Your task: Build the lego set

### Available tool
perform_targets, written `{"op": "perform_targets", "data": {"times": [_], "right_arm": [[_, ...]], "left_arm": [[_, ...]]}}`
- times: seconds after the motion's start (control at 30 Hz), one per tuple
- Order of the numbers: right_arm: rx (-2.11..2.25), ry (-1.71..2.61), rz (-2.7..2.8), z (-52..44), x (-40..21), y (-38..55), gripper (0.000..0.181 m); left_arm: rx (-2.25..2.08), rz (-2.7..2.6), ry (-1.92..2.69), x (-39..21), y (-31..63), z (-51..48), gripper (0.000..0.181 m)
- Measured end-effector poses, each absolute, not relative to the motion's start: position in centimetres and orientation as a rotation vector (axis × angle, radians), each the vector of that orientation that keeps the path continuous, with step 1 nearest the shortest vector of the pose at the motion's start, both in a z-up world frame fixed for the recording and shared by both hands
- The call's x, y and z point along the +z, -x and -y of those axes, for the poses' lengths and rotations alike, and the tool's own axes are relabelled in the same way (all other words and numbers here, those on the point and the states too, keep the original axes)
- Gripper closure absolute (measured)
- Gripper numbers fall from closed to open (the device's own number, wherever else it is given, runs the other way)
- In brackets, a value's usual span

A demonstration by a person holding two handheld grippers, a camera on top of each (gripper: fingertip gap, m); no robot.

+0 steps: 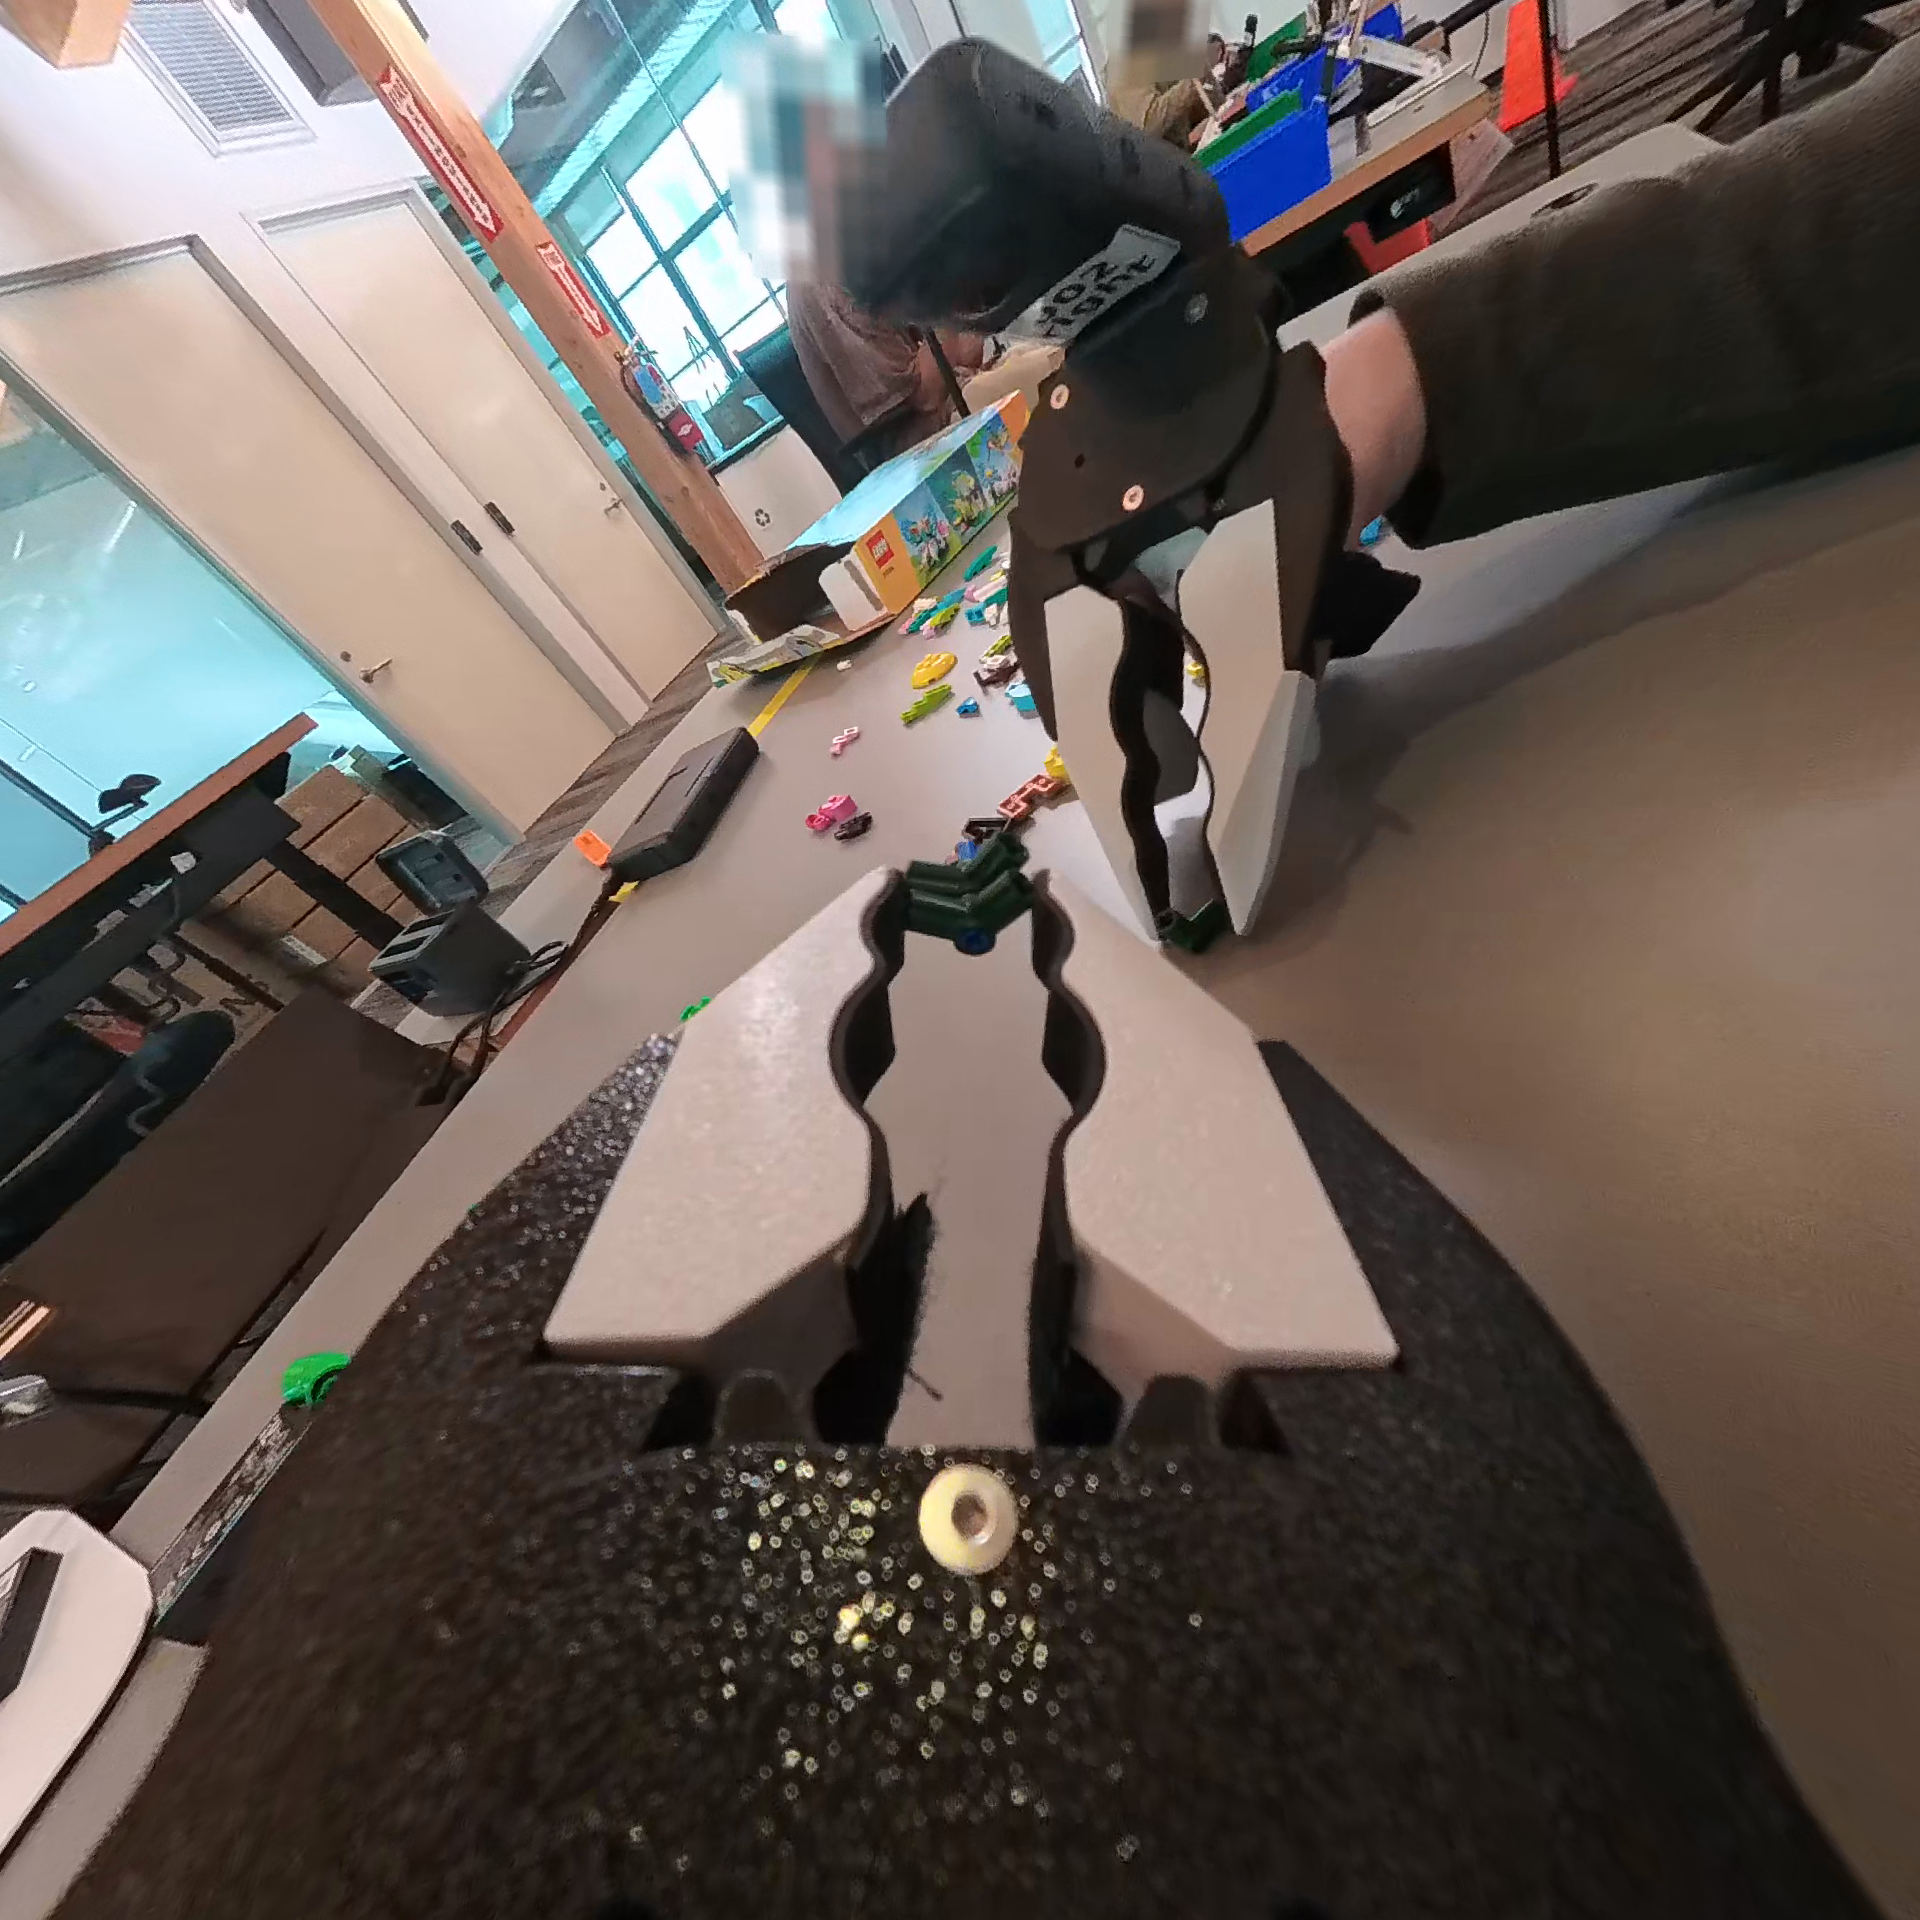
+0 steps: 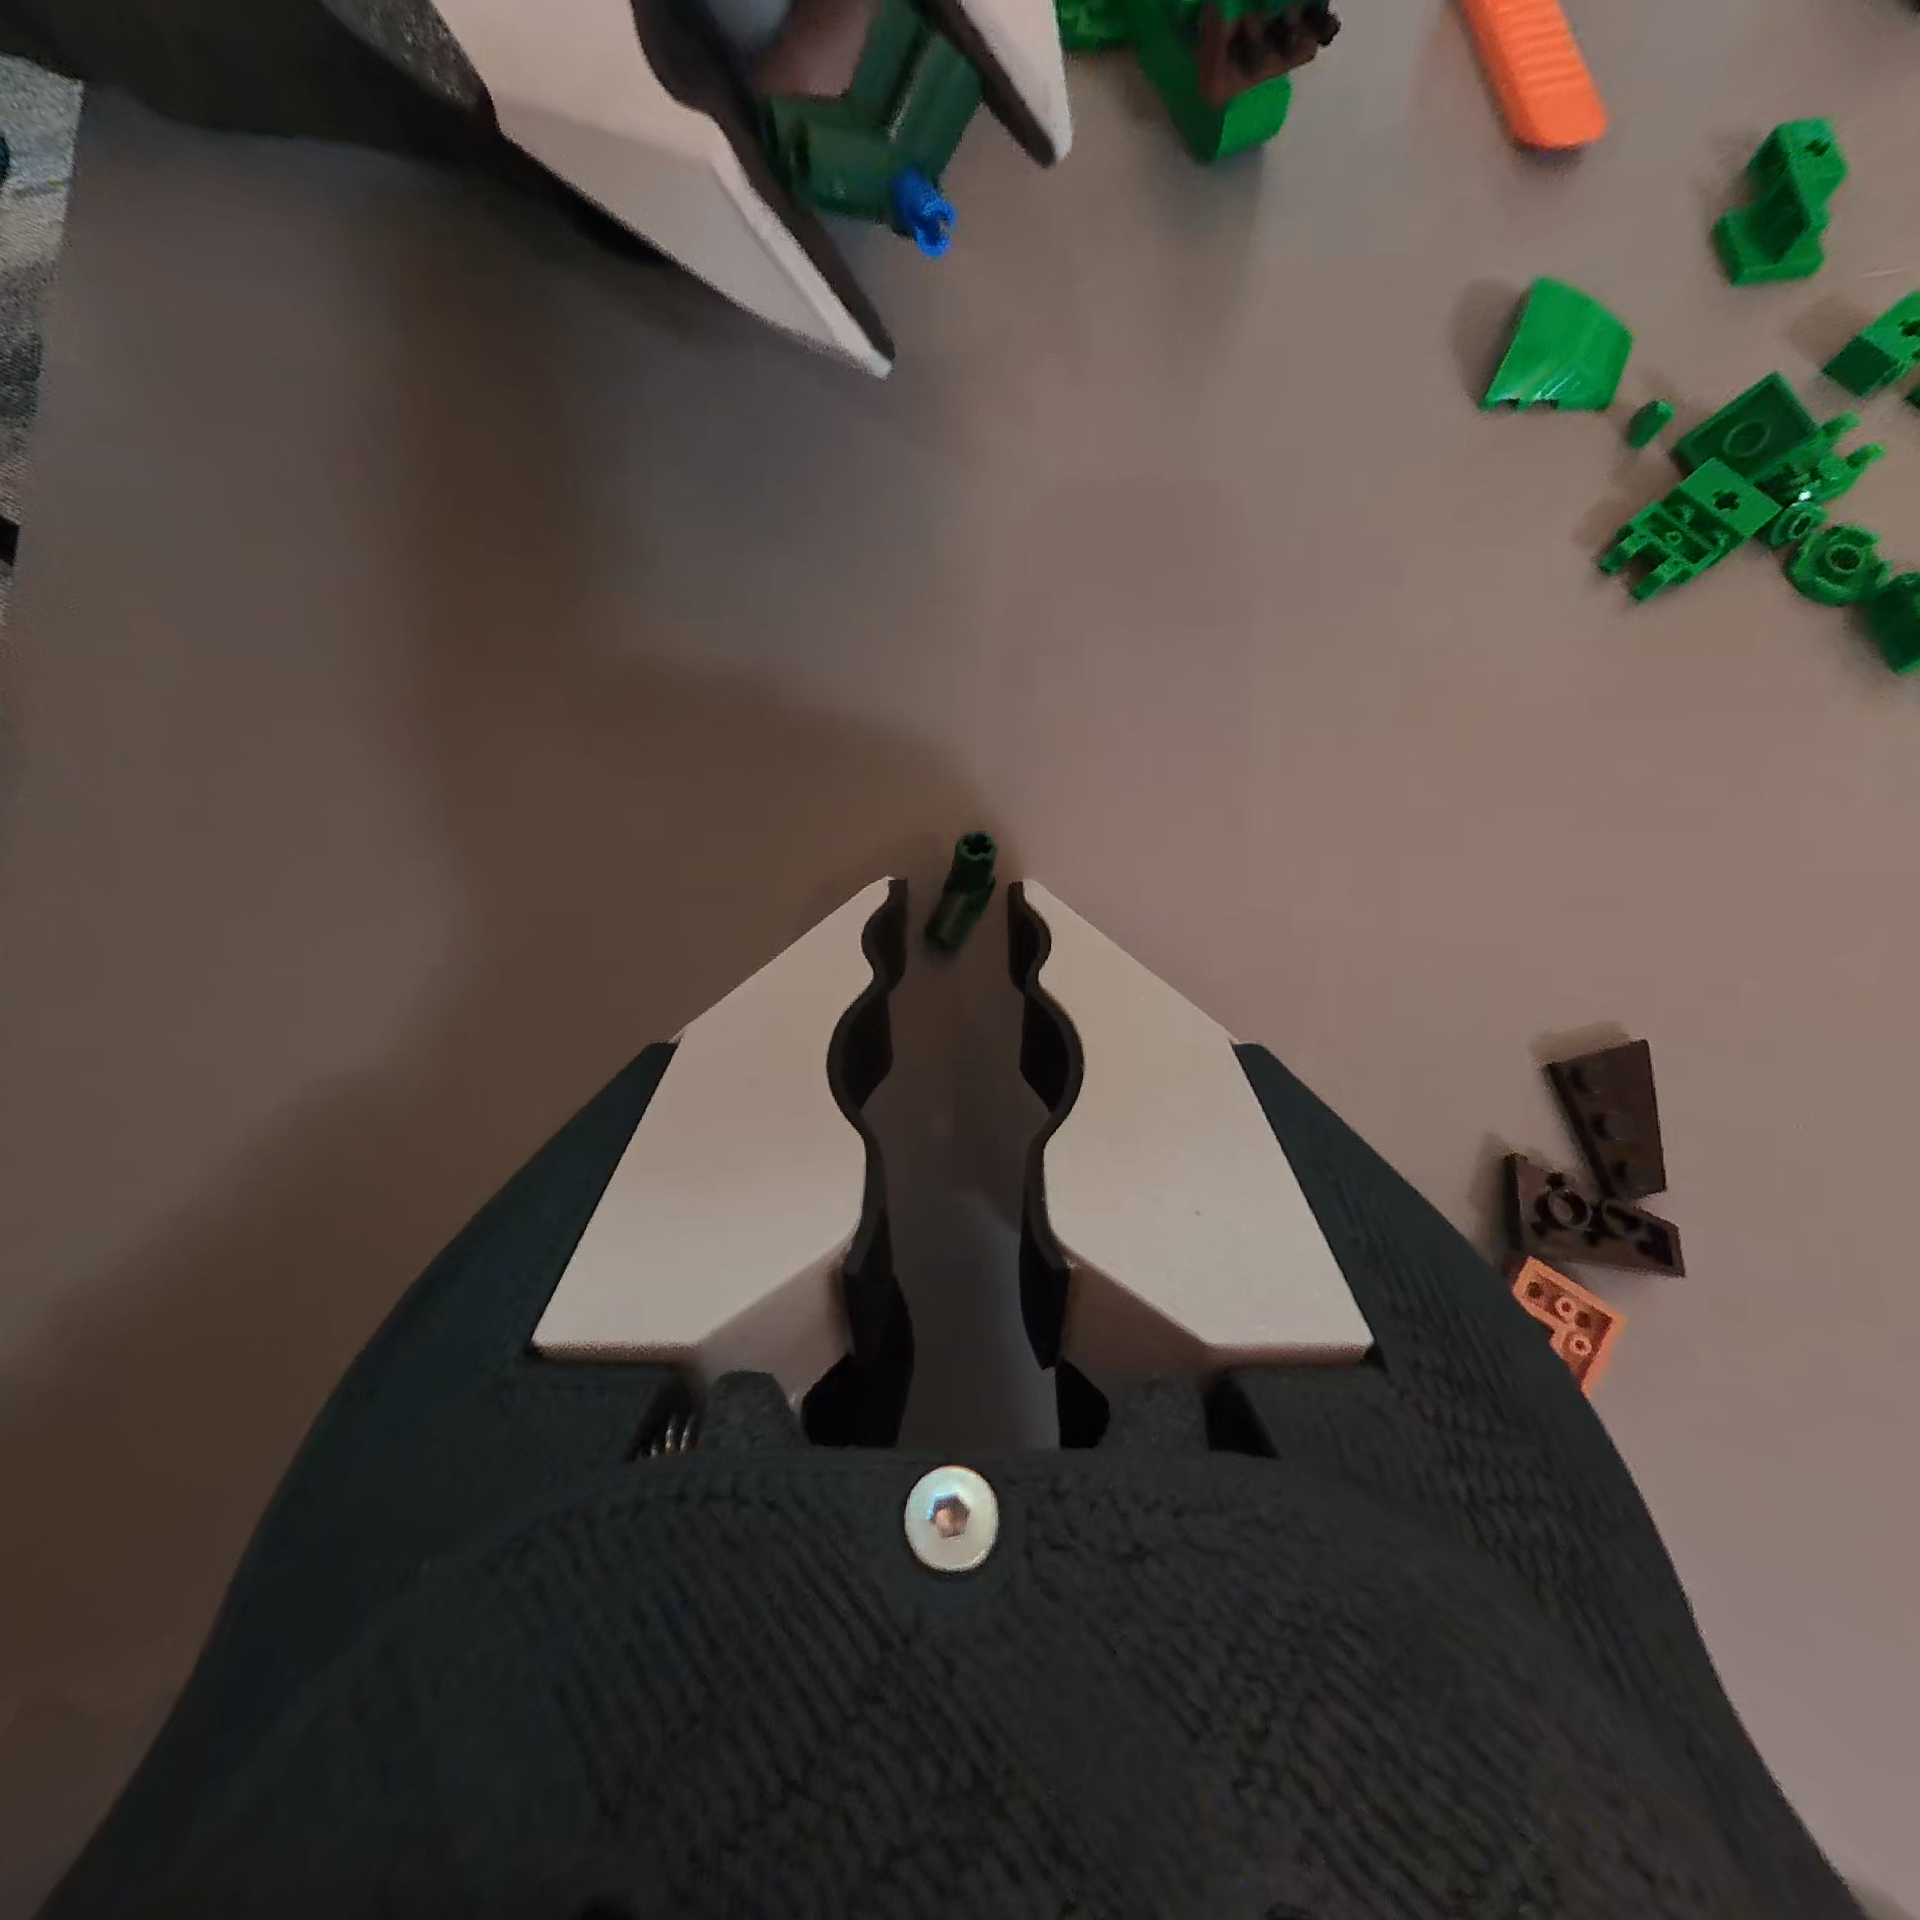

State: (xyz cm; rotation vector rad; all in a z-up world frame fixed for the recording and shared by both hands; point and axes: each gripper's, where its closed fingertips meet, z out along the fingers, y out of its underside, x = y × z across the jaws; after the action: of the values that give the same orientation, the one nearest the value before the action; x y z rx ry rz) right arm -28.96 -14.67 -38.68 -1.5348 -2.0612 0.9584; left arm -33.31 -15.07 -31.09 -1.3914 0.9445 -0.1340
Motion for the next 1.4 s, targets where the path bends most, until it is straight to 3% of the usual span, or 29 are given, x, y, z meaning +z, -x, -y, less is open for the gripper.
{"op": "perform_targets", "data": {"times": [0.47, 0.83, 1.2, 1.4], "right_arm": [[1.126, 1.548, 2.133, 16.6, -38.0, 27.5, 0.159], [1.012, 1.556, 2.002, 14.5, -37.6, 28.6, 0.155], [1.133, 1.650, 1.931, 14.5, -38.1, 29.2, 0.176], [1.404, 1.388, 1.900, 16.8, -34.2, 29.2, 0.176]], "left_arm": [[-0.139, -0.956, 1.402, -31.4, 33.2, 15.0, 0.159], [-0.150, -0.962, 1.413, -31.7, 33.2, 15.0, 0.159], [-0.170, -0.998, 1.400, -31.8, 32.7, 15.4, 0.159], [-0.299, -1.196, 1.291, -32.3, 30.3, 18.2, 0.159]]}}
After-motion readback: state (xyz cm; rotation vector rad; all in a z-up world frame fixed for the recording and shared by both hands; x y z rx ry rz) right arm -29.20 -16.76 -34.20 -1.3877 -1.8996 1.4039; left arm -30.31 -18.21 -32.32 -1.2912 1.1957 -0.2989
